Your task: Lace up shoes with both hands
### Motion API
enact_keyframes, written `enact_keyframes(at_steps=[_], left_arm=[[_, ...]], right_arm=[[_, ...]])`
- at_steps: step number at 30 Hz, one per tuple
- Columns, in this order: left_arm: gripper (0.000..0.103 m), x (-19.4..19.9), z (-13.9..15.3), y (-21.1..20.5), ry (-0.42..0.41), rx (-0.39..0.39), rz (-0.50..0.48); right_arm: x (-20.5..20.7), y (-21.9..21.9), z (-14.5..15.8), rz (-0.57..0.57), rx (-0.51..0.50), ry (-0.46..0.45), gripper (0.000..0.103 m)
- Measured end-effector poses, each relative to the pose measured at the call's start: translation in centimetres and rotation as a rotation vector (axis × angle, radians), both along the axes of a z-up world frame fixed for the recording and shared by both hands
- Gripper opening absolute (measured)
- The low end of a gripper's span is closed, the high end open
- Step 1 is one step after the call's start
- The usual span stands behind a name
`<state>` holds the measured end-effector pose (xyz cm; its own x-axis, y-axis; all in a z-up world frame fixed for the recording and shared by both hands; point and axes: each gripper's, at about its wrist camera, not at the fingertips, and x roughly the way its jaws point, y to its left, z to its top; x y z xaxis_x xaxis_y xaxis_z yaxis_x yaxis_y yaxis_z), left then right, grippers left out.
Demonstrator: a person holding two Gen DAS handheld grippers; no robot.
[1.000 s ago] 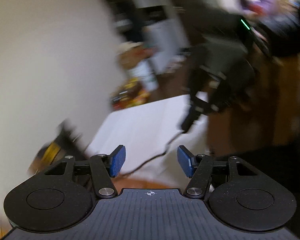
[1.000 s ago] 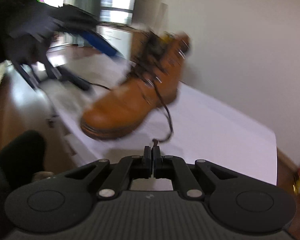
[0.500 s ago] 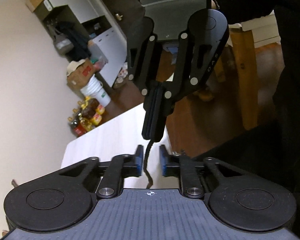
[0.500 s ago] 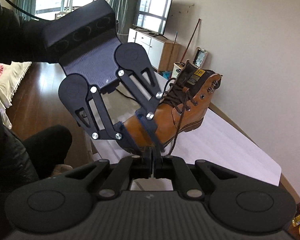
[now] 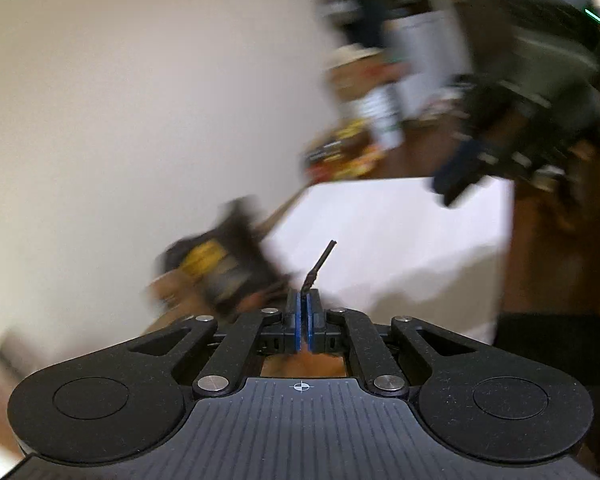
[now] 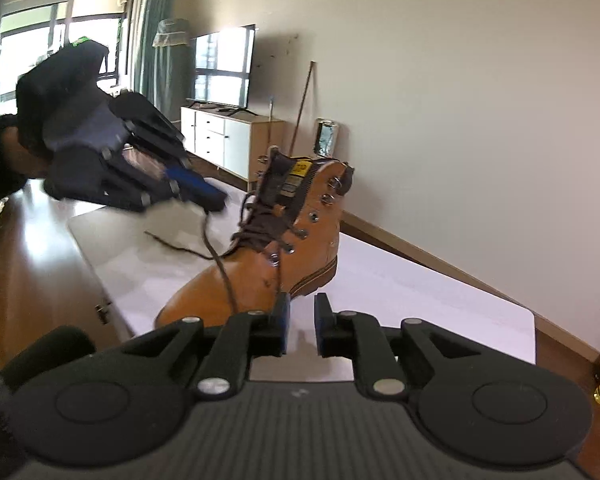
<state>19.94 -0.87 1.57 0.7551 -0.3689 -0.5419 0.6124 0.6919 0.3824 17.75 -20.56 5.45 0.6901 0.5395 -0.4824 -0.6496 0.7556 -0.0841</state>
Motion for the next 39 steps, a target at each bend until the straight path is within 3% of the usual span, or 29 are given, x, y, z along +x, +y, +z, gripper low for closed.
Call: enact_keyframes(at_steps=[6,20,26,32,39], left_arm=[[0.003,4.6,-0.3,-0.8,0.067,0.068,0.058],[0.003,7.4,-1.4,-4.5,0.139,0.271,0.048],[0.003,7.8,-1.1,-6.0,0.163,0.38,0.046],[0.003,8.1,-0.9,-8.1,0.191,0.539,0.016],[0.003,8.8,0.0,-8.6,0.267,0.495,0.015]], right_arm=[[3.2,1.9,-1.1,-0.036,0.054,-0.013,0.013],[6.6,2.5,-2.7,-0.048,0.133,-0.023,0.015],[7.2,2.1,-3.1,-0.041,0.179,-0.023,0.018],[7.3,1.2,-3.4,-0.045,0.226,-0.025,0.021],[7.2,0.3,-4.0,-0.052,0.253,-0.017,0.024]])
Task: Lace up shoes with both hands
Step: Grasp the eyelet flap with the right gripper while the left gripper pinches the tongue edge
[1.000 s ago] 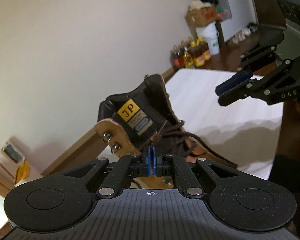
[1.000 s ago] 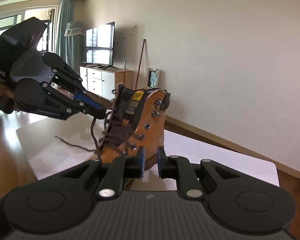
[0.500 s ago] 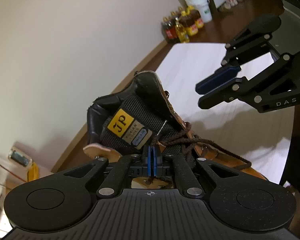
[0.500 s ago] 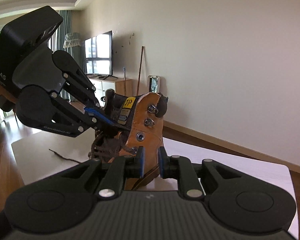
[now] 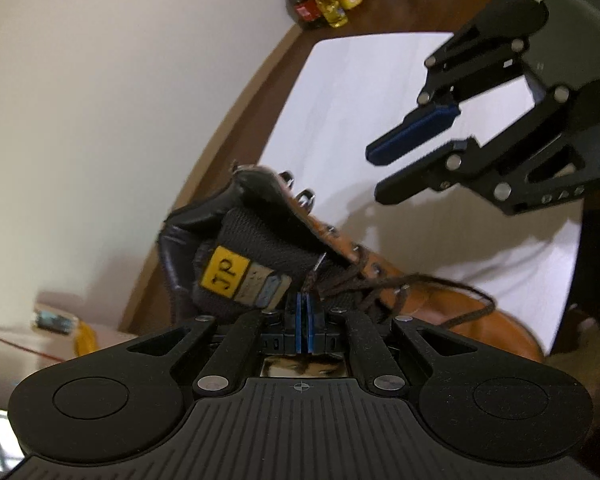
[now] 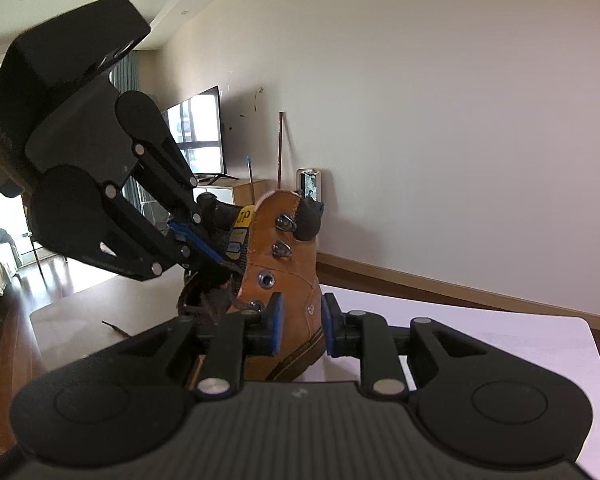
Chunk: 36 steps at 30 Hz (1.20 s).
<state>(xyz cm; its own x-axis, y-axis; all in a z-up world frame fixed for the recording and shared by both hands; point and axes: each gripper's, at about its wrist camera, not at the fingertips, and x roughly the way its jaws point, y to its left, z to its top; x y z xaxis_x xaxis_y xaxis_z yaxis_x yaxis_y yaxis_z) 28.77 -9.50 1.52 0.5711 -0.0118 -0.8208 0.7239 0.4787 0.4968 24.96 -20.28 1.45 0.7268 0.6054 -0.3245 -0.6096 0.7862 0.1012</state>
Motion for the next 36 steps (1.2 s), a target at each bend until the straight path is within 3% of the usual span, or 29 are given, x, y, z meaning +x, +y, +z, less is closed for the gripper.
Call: enact_keyframes(at_steps=[9,20,23,28,32,36], left_arm=[[0.003,-0.1,0.2,-0.2,-0.013,-0.025,0.006],[0.003,0.1,0.2,-0.4,-0.012,-0.048,-0.032],[0.003,-0.3,0.3,-0.1,-0.02,-0.063,-0.046],[0.003,-0.5,0.4,0.4,-0.021,-0.08,-0.052],[0.004,-0.8,0.6,0.9,-0.024,-0.104,-0.05],[0.006,-1.5,1.3,2.1,-0.021,-0.162,-0.029]], right_arm=[[0.0,-1.1,-0.4,0.001,0.013,0.006,0.028],[1.3,0.0,-0.2,0.145,0.033,-0.044,0.027],[2.3,0.1,-0.4,0.181,0.048,-0.03,0.02],[3.5,-0.2,-1.0,0.218,0.109,0.003,0.019],[4.0,-0.7,-1.3,0.247,0.177,0.029,0.003],[3.5,-0.9,-1.0,0.23,0.194,0.037,0.002]])
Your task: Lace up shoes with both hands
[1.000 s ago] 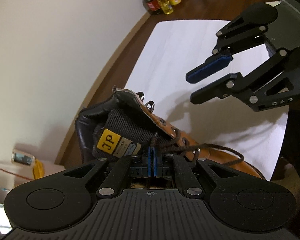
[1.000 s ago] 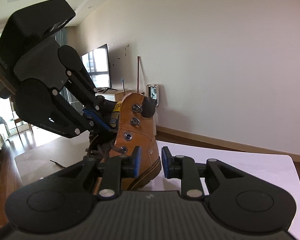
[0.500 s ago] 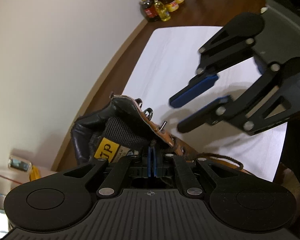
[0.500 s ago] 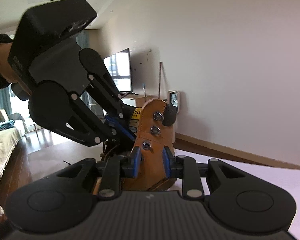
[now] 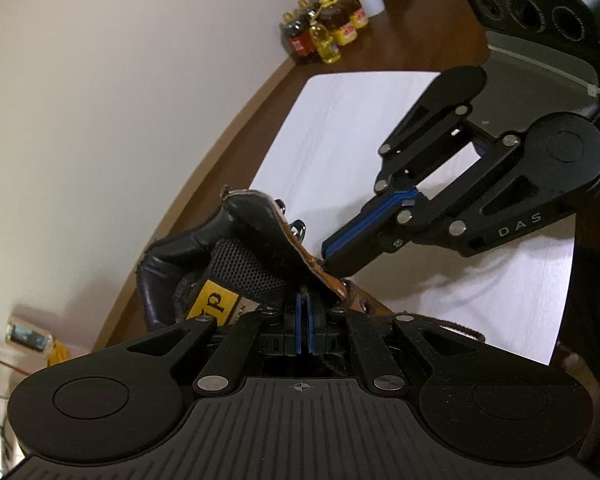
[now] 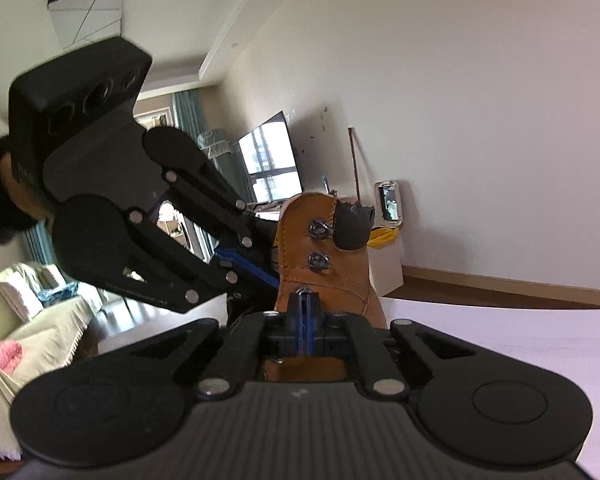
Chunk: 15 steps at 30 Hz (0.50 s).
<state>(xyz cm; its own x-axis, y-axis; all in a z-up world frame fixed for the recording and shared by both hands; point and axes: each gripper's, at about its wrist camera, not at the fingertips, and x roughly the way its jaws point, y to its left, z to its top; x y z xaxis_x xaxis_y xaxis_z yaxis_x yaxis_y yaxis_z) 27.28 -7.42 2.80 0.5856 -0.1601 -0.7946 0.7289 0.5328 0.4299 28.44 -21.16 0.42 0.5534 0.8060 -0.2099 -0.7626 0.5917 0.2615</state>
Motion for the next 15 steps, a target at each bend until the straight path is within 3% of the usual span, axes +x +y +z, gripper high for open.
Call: enact_keyframes(at_steps=[2,5,10,15], left_arm=[[0.012,-0.2,0.2,0.4,0.012,-0.035,0.001],[0.039,-1.9,1.3,2.3,0.011,-0.1,0.026],[0.037,-4.4,2.5,6.0,-0.037,-0.19,0.096],[0.038,-6.2,1.7,9.3,-0.051,-0.231,0.167]], right_arm=[[-0.7,-0.3,0.4,-0.027,-0.014,-0.014,0.002],[-1.7,-1.1,1.1,-0.093,-0.036,-0.032,0.002],[-4.2,-4.1,1.4,-0.288,-0.145,-0.051,0.002],[-7.0,-7.4,1.7,-0.473,-0.307,-0.045,0.002]])
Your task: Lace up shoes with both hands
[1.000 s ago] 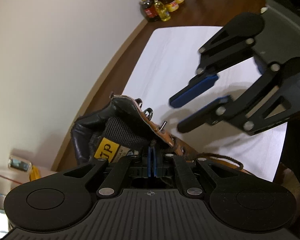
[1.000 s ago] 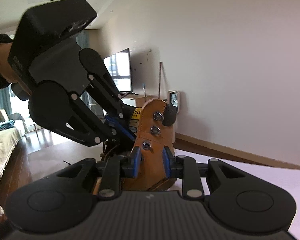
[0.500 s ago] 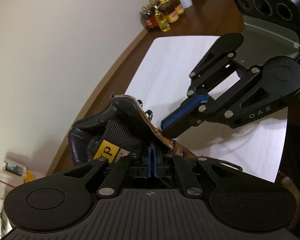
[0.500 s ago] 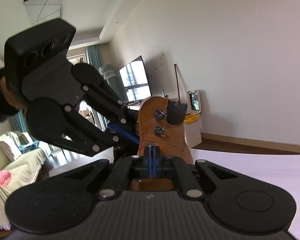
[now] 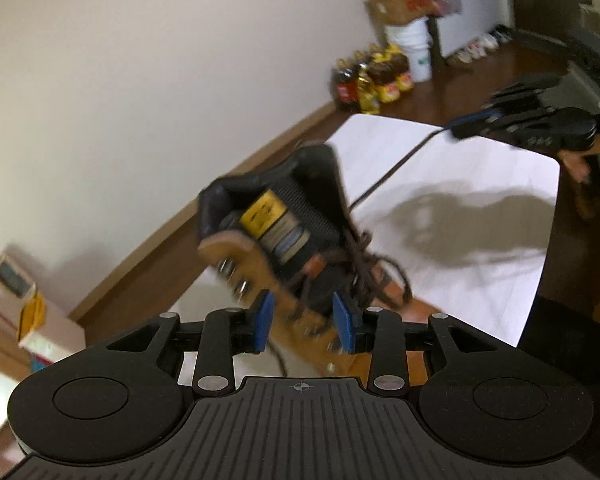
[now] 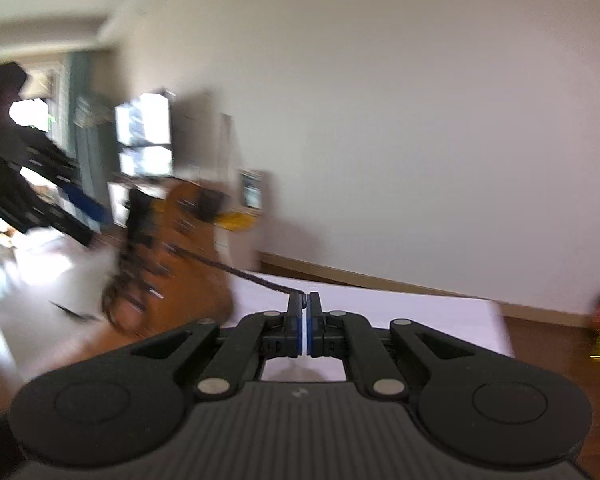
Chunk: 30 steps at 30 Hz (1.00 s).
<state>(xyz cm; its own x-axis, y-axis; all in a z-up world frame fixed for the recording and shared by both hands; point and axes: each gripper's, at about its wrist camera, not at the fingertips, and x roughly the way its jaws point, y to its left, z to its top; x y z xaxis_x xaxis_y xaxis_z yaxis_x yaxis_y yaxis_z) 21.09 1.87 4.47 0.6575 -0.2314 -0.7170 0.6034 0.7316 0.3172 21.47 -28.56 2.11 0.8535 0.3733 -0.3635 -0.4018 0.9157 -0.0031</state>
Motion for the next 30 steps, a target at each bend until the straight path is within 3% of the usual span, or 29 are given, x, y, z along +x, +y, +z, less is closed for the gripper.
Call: enact_keyframes(at_steps=[4,10,17,26,30], left_arm=[[0.038,-0.5,-1.3,1.6,0.006,0.014,0.064],[0.038,-0.2,-3.5,2.6,0.022,0.013,0.167],[0.04,0.2,-4.7,4.0,0.006,0.027,0.225],[0.042,0.1,-5.5,4.7,0.003,0.026,0.231],[0.048,0.0,-5.7,4.8,-0.001,0.02,0.226]], right_arm=[[-2.1,-2.5,-0.8,-0.138,-0.112,0.023,0.002],[-4.9,-4.9,-0.9,-0.272,-0.153,0.059,0.002],[-5.6,-3.8,-1.3,-0.296,-0.18,0.079,0.002],[-7.0,-3.9,0.3,-0.324,-0.223,0.063,0.002],[-7.5,-4.4,0.9,-0.364,-0.233,0.054,0.002]])
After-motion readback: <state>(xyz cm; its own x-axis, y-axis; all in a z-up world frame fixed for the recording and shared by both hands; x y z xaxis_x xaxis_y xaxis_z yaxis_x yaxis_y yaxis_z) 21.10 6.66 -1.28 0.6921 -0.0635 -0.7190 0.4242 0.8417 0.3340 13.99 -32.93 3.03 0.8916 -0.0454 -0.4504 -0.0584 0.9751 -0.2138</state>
